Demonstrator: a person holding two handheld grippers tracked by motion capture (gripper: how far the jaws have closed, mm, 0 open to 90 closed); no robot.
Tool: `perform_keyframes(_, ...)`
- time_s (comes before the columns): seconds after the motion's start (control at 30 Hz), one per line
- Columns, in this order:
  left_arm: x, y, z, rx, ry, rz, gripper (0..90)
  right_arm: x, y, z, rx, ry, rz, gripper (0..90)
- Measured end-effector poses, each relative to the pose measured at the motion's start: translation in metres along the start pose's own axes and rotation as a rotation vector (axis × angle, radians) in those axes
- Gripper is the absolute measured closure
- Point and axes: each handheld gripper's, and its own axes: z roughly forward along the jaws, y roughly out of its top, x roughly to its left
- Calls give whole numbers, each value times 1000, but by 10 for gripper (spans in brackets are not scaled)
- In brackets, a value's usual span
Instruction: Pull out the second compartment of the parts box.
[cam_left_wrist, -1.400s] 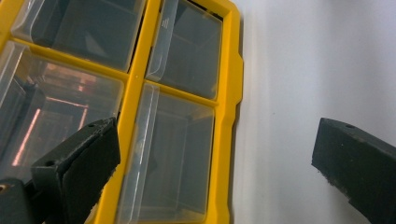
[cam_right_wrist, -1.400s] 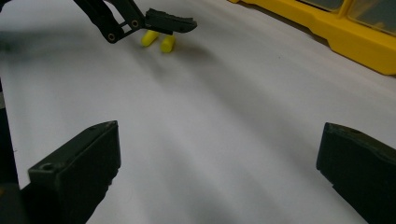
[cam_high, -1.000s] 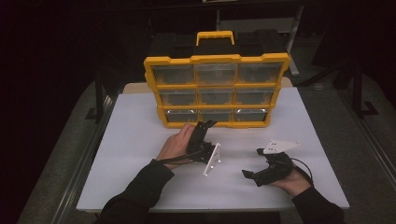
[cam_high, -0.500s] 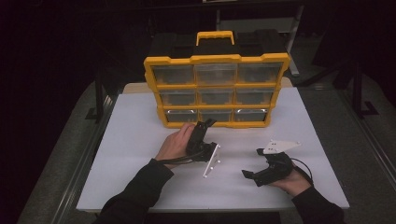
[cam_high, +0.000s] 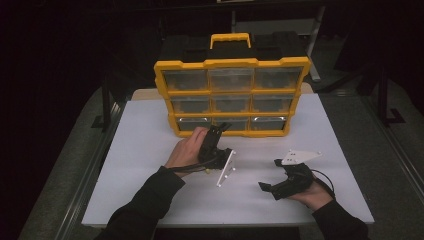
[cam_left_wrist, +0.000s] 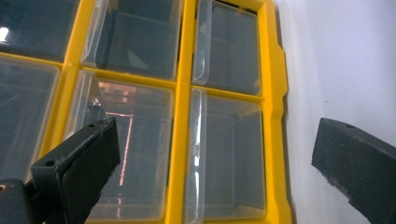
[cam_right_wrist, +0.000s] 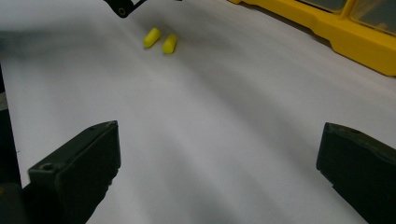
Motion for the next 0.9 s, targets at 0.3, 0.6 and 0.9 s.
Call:
perform_keyframes(0.3, 12, 2, 1, -6, 20, 9, 8, 0, 0, 0, -2, 0, -2, 0)
perform_keyframes(0.6, 25, 3, 0, -13, 35, 18, 8, 0, 0, 0, -4, 0, 1, 0)
perform_keyframes(0.9, 33, 5, 1, -19, 46, 44, 8, 0, 0, -1, -6, -1, 3, 0)
